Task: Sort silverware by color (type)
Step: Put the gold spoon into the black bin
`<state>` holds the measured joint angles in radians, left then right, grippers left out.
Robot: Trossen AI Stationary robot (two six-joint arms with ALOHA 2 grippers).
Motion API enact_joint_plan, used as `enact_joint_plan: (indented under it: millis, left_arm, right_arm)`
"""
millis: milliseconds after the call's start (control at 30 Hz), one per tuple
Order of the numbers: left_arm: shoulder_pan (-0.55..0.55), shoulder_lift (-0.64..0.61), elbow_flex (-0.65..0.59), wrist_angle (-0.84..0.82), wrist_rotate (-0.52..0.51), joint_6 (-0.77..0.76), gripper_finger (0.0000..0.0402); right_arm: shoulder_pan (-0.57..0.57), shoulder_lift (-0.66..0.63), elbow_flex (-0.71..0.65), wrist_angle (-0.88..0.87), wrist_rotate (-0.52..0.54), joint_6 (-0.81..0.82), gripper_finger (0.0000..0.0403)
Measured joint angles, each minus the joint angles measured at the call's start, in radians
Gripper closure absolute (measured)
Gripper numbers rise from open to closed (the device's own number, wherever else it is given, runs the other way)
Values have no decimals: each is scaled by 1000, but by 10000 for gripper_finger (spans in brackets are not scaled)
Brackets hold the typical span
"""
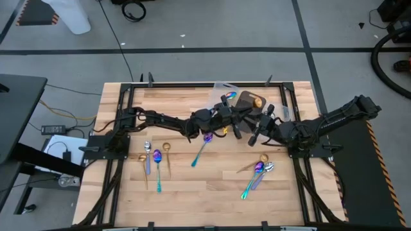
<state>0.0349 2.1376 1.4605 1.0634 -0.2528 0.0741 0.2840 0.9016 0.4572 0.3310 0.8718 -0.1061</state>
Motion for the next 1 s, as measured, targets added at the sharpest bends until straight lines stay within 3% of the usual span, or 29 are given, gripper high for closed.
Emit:
enact_joint_plan:
  millis: [233,533,667,867,1000]
  left_arm:
    - [-1,0,0,5,7,-10,381]
    - [0,-2,0,0,5,-14,370]
    - [-9,-2,0,-15,-54,-31,332]
    - [-30,-5,0,-33,-141,72,244]
    - [-52,-53,0,-185,-256,125,208]
  right_arm:
    - [0,0,0,8,-1,-2,330]
    - [-1,0,0,9,41,53,388]
    - [-1,1,0,5,46,56,390]
    - [2,1,0,7,53,67,391]
    - [3,1,0,6,74,81,391]
